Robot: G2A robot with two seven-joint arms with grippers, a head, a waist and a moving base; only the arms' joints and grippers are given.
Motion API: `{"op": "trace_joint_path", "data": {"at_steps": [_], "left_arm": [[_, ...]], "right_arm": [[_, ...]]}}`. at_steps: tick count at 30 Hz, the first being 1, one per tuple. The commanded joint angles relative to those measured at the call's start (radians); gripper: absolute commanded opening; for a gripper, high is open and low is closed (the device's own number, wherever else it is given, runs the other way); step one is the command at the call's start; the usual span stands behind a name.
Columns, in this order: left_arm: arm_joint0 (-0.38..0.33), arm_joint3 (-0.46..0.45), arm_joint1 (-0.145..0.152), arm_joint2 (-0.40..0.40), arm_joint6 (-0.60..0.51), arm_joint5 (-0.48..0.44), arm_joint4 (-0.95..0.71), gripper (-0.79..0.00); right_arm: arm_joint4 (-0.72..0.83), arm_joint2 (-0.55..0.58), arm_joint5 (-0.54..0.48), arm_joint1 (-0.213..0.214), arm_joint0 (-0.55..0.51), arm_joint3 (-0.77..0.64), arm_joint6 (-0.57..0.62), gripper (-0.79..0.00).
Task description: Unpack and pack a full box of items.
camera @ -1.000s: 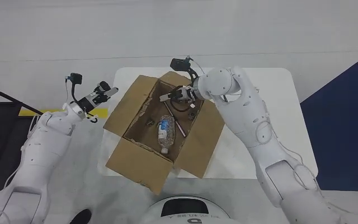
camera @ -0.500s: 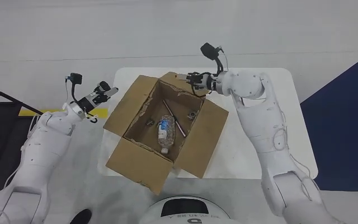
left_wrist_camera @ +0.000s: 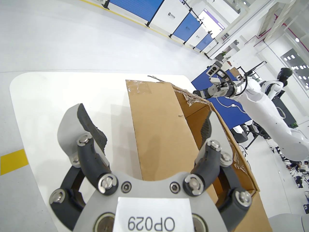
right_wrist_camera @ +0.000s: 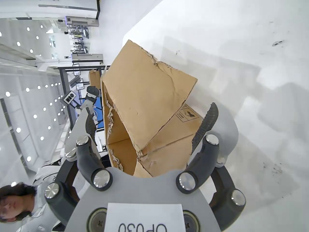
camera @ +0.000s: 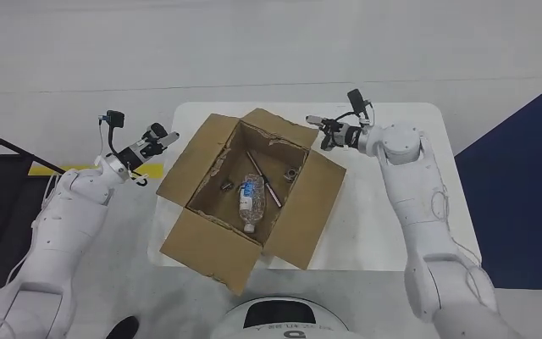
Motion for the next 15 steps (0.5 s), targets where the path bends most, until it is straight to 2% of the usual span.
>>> {"op": "trace_joint_path", "data": {"at_steps": [1,7,12,15], "left_arm": [[0.0,0.0,0.0,0.0,0.0,0.0,0.0,0.0],[0.0,0.0,0.0,0.0,0.0,0.0,0.0,0.0],[0.0,0.0,0.0,0.0,0.0,0.0,0.0,0.0],[0.0,0.0,0.0,0.0,0.0,0.0,0.0,0.0]], "right_arm": [[0.063,-0.01,-0.04,-0.006,0.047,0.096,0.017,0.0],[0.324,0.027,-0.2,-0.014,0.137,0.309,0.147,0.0],[0.503,0.051,-0.315,-0.016,0.167,0.389,0.325,0.0],[0.533,0.034,-0.346,-0.018,0.182,0.413,0.418,0.0]]}}
